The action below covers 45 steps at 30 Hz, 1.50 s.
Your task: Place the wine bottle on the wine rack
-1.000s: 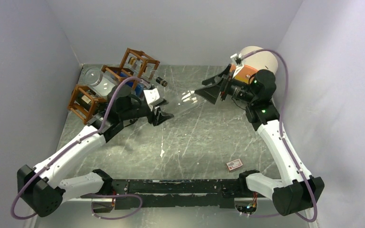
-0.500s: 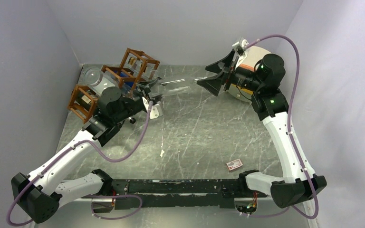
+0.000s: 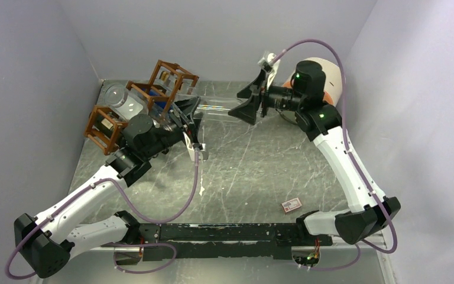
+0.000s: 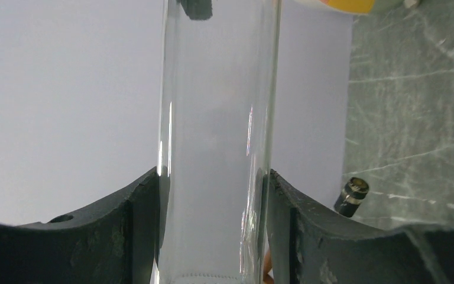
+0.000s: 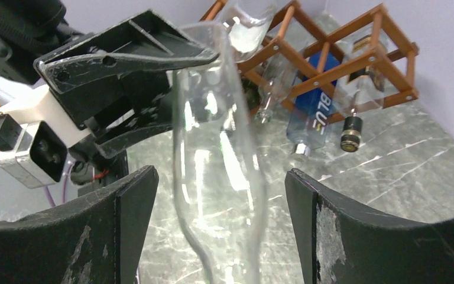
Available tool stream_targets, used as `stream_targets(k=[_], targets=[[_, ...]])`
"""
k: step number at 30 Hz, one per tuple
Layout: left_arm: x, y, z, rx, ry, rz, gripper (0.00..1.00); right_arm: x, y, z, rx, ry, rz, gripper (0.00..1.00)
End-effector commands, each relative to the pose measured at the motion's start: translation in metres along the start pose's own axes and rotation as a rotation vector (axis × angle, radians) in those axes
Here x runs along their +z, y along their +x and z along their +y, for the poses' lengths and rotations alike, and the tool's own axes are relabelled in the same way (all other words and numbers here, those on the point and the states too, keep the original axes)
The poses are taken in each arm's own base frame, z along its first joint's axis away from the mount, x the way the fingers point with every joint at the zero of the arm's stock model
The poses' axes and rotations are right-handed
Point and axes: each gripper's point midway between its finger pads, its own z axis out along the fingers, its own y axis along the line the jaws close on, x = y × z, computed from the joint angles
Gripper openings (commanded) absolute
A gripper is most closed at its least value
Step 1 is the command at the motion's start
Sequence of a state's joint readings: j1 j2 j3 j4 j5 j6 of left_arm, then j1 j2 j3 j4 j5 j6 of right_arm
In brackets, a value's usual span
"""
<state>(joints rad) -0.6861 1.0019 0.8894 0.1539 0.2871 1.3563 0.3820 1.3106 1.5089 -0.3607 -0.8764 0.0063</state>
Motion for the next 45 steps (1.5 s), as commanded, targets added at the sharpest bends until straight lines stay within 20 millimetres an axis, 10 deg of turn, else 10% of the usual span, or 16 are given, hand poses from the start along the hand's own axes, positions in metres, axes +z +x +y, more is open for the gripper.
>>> stream_targets(k=[1, 17, 25, 36, 45], targets=[[-0.008, -0.011, 0.051, 0.187, -0.142, -0.002, 0.07, 0.005, 0.011, 0.008, -0.053, 0.027, 0.051, 0.83], [-0.014, -0.016, 0.045, 0.298, -0.073, -0.009, 0.07, 0.015, 0.045, 0.014, -0.099, 0.019, 0.175, 0.78], [-0.013, -0.014, 0.042, 0.274, -0.061, -0.007, 0.07, 0.022, 0.055, 0.016, -0.081, -0.011, 0.231, 0.47], [-0.015, -0.014, 0.044, 0.257, -0.043, 0.0, 0.07, 0.019, 0.07, 0.024, -0.144, -0.052, 0.266, 0.73], [-0.015, -0.016, 0.045, 0.239, -0.033, -0.005, 0.07, 0.017, 0.077, 0.012, -0.157, 0.004, 0.305, 0.56]])
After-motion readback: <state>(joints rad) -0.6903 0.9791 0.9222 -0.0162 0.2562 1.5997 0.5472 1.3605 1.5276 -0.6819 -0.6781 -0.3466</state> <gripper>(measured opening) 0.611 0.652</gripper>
